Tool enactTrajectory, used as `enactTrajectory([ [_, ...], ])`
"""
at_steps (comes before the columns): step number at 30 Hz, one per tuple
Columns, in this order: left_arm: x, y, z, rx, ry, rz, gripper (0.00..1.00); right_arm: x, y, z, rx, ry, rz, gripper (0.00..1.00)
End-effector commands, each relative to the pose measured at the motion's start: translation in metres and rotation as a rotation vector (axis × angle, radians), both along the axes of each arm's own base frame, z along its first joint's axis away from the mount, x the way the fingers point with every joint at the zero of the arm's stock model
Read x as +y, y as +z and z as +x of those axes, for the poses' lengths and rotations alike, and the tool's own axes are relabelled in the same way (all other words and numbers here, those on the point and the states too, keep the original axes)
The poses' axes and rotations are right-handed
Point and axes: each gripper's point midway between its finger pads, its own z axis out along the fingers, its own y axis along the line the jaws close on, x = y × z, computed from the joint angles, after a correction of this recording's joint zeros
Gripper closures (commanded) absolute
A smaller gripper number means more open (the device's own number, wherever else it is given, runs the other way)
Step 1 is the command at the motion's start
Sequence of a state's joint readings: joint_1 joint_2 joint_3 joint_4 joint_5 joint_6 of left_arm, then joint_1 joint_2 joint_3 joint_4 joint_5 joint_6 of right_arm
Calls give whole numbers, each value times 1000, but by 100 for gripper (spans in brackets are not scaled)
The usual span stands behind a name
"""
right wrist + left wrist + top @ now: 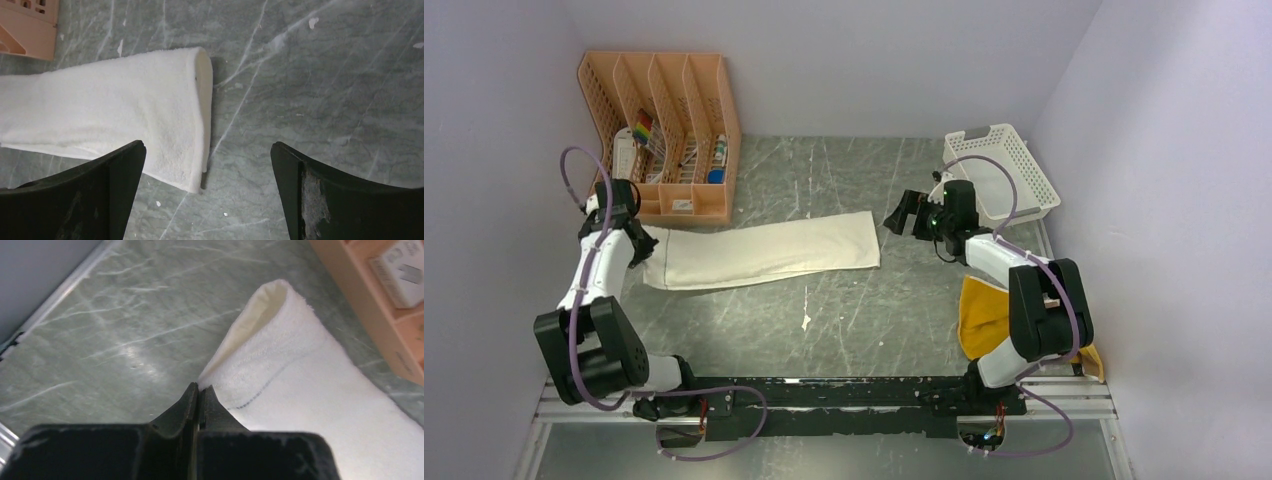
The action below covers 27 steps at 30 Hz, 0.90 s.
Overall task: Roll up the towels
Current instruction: Fold the towel at the center of the board.
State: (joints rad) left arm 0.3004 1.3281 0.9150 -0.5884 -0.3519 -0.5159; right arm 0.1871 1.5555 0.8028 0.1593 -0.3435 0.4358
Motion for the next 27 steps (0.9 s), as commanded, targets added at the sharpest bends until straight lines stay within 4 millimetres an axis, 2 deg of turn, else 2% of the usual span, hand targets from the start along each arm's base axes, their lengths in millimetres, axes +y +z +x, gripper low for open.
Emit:
enactTrajectory([
  [1,-34,-6,18,23,-77,-208,93,-1,0,5,15,-11,-24,2],
  [4,-69,-12,28,37,-117,-340,93,0,1,5,16,-6,-24,2],
  [7,-106,-11,39,37,-159,-385,93,1,1,4,18,0,-17,2],
  [13,-200,-1,67,27,-329,-473,93,1,-1,1,19,7,-21,2],
  [17,-267,-11,79,58,-448,-519,93,-1,0,1,11,9,-35,2],
  [23,-355,-34,93,119,-621,-567,93,1,4,-2,-6,28,-29,1],
  [24,-373,-31,99,105,-663,-586,93,1,4,-2,-6,27,-29,1],
  [27,-410,-27,111,96,-742,-617,93,-1,6,-3,-11,28,-41,1],
])
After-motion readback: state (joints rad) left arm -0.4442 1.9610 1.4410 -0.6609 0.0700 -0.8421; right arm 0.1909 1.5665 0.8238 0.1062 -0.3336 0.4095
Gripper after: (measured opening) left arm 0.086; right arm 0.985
